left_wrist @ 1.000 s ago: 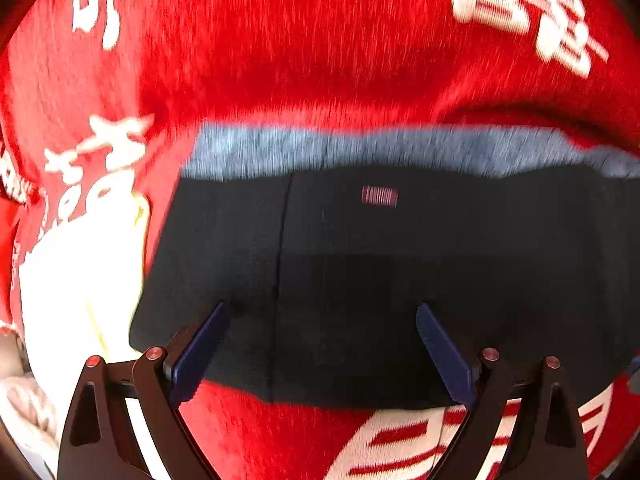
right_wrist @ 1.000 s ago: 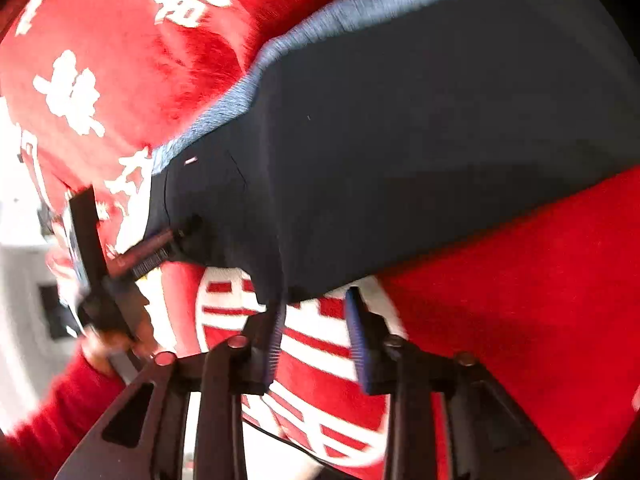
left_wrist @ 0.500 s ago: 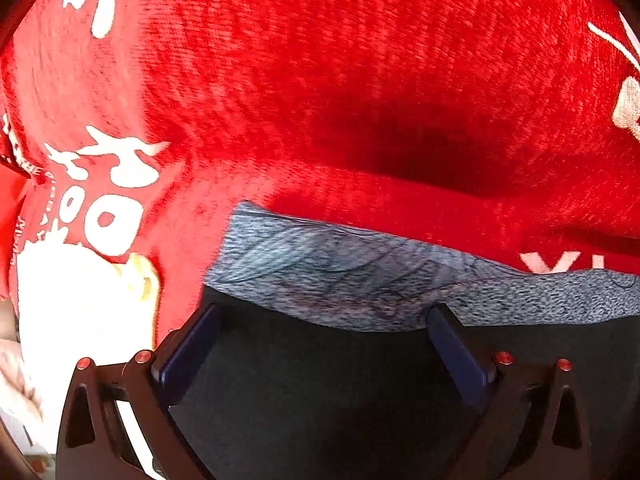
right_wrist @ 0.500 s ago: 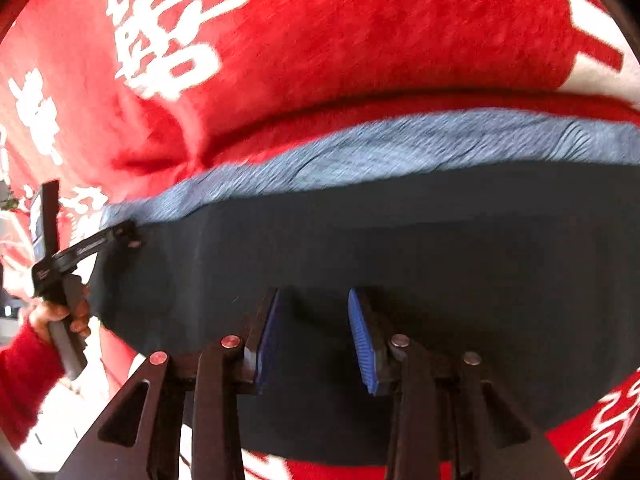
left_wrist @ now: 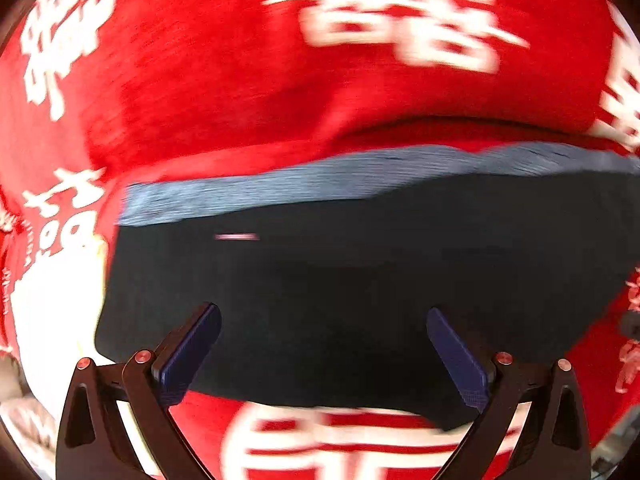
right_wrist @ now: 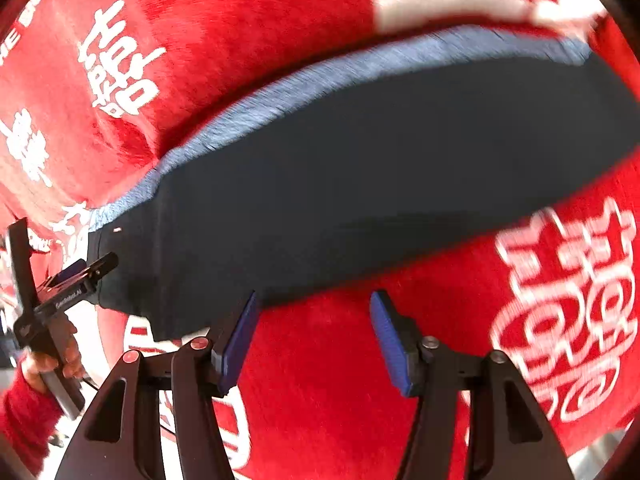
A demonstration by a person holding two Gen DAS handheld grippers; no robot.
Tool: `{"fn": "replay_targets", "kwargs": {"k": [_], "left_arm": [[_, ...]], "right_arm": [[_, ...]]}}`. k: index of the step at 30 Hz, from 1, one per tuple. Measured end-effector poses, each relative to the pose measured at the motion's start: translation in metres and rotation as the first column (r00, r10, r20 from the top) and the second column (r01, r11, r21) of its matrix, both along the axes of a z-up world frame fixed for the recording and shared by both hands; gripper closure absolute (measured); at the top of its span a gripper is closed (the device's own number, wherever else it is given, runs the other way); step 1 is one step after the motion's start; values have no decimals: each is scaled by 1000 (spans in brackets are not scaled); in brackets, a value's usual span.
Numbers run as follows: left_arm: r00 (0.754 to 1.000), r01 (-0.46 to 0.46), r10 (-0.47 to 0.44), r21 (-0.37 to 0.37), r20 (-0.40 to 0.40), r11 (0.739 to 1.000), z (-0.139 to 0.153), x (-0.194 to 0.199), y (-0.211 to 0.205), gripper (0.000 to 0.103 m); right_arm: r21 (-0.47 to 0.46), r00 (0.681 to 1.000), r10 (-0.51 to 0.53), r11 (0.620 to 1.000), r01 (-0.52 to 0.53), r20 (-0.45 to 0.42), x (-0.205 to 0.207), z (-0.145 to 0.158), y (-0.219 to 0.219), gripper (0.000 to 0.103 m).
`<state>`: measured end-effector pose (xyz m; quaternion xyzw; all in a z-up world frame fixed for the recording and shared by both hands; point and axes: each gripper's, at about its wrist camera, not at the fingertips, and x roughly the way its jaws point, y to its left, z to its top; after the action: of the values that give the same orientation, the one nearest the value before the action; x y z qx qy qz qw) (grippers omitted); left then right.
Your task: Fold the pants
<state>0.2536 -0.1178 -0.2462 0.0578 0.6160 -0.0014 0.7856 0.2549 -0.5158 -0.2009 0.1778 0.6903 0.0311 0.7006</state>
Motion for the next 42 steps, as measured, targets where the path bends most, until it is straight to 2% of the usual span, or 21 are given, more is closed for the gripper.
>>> {"fn": "replay_targets", "kwargs": {"k": [7,12,18,21,24,26,29,33,38,42], "left_arm": [[999,42,-44,-98,-27,994,1,-1,-99,0],[998,52,-56,-104,-28,993,1,11,-151,0],[999,-1,-5,-121,-50,993,-3,25,-195,0],[999,-20,14,-128,-48,992,-10,30,-211,0],[1000,-8,5,-112,-29,994,-18,34,-236,0],[999,-8,5,-81,-33,997,-27,31,-255,0],[998,-47,42,-89,-55,995,-41,32,-260,0],[998,-62,61,-84,-16,995,-43,40,-261,0],[998,-59,60,-61,13,996,-41,62,-281,0],[998,-64,64,-47,-8,997,-29,73,-299,0]], "right_arm": [[31,990,-137,990,138,-32,-34,-3,-64,41],[46,975,-220,974,220,-4,-39,1,-109,41],[96,919,-389,919,382,65,-30,6,-189,41],[124,890,-438,897,424,126,-23,6,-224,41],[162,862,-487,870,466,142,-16,-1,-247,41],[185,846,-513,854,485,149,-8,-6,-254,41],[216,833,-534,839,500,148,-8,-13,-270,41],[257,827,-535,835,487,172,-4,-20,-271,41],[295,806,-559,817,496,193,5,-27,-281,41],[335,785,-591,789,515,186,5,-29,-294,40]]}}
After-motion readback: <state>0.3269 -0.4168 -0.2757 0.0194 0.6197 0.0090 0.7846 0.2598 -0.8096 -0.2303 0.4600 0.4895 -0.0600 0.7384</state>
